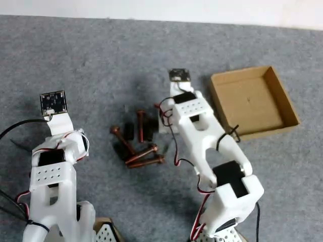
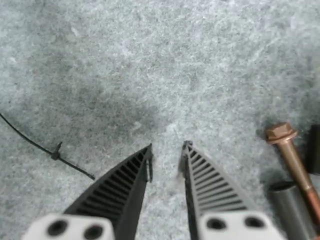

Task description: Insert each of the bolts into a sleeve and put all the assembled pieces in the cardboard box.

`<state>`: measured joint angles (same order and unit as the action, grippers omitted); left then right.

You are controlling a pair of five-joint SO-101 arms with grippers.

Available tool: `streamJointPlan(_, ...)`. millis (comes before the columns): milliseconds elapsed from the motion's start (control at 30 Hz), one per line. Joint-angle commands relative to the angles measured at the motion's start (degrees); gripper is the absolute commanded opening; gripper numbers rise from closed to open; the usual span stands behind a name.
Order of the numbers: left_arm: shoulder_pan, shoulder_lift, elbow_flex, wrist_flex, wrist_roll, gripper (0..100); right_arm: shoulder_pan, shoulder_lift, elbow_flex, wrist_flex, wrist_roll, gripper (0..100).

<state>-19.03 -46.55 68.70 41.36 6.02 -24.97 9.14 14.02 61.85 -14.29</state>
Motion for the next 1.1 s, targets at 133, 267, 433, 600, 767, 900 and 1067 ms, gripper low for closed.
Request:
streamJointPlan(133, 0.7, -0.1, -0.4, -0.9, 0.2, 11, -0.7, -0.2, -5.8, 0.4, -3.2, 14.1)
streamJointPlan(267, 0.7, -0.1, -0.4, -0.9, 0.3, 11, 0.7, -0.2, -5.8, 0.3, -3.5, 14.1)
streamJointPlan(433, 0.7, -0.1, -0.4, -0.9, 0.3, 11, 3.4, -0.1, -5.8, -1.5, -3.6, 14.1)
streamJointPlan(600, 0.7, -0.1, -0.4, -0.9, 0.2, 11, 4.1, -0.1, -5.8, -1.6, -3.6, 14.1)
streamJointPlan(767, 0.7, -0.1, -0.4, -0.9, 0.2, 11, 4.1, 4.7, -6.6, -1.8, -3.6, 14.1)
streamJointPlan(900, 0.7, -0.1, -0.4, -0.9, 0.2, 11, 4.1, 11.1, -12.0, 0.4, -3.6, 14.1)
streamJointPlan(1067, 0.7, -0.1, -0.4, -0.9, 0.2, 11, 4.1, 13.7, -16.7, 2.9, -3.6, 14.1)
